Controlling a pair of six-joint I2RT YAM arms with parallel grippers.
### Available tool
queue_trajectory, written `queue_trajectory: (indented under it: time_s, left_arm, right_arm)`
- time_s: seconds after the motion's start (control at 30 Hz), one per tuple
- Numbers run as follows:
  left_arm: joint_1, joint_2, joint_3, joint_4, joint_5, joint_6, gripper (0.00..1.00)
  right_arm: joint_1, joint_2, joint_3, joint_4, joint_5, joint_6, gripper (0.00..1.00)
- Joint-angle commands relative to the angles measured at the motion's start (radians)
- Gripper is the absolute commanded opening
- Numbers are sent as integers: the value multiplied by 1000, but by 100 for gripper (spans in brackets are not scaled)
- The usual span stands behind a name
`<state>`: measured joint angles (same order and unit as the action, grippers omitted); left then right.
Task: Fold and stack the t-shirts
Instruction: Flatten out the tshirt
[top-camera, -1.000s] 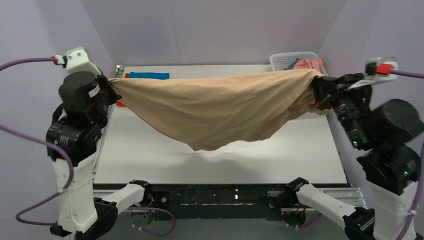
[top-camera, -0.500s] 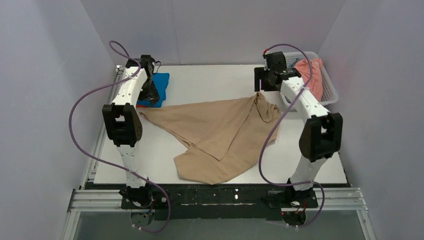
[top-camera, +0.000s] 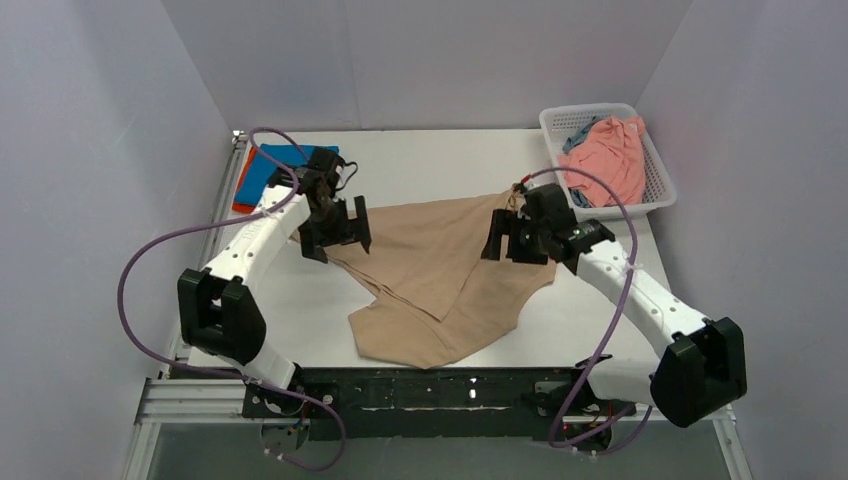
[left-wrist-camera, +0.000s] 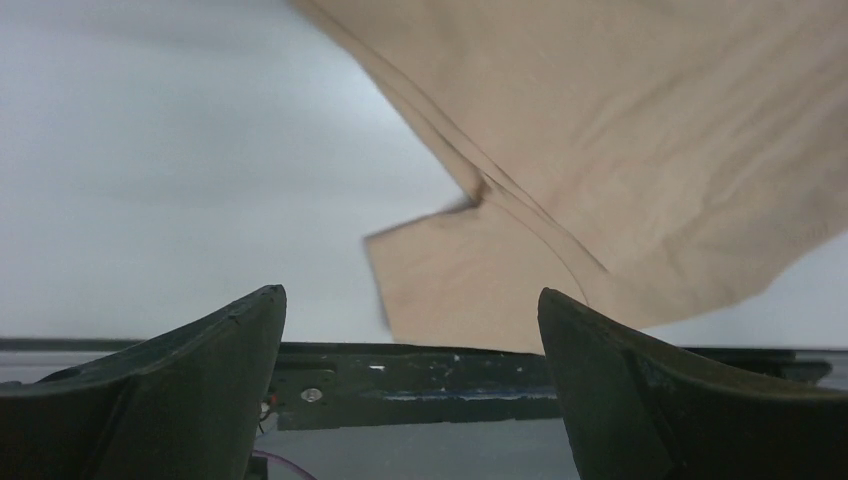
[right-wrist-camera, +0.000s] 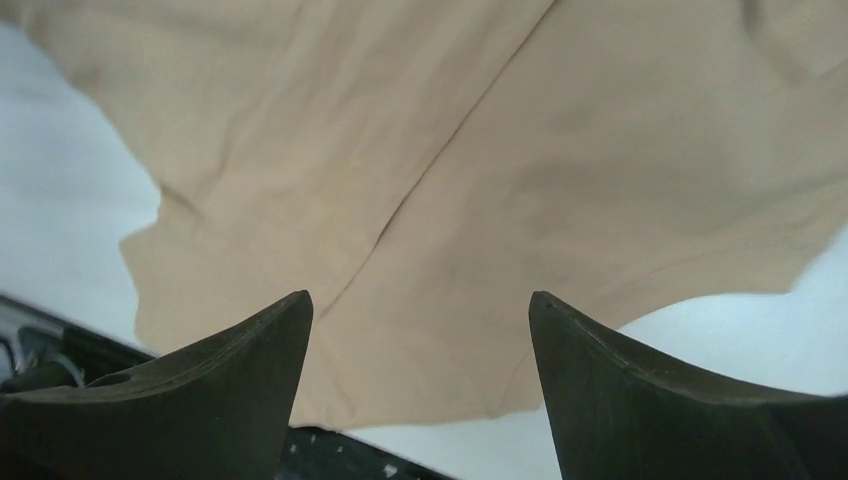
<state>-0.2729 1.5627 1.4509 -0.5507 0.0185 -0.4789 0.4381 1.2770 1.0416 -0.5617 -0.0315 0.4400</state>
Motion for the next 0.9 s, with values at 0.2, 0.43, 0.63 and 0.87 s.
queue_trajectory:
  time_s: [0.2,0.43,0.63,0.87]
  left_arm:
    - [-55,258,-91,106,215,-42,98]
    - [-55,419,-30,109,234,-59,98]
    - [-67,387,-185,109,265,-105,98]
    - [-223,251,-432,197,357,-245,98]
  right_arm:
    - [103,-14,-323,244,-197,224,88]
    - [59,225,-227,245,-87,154,88]
    - [-54,463,-2,159,-103,102,87]
    - [-128,724,439,10,-118,1,87]
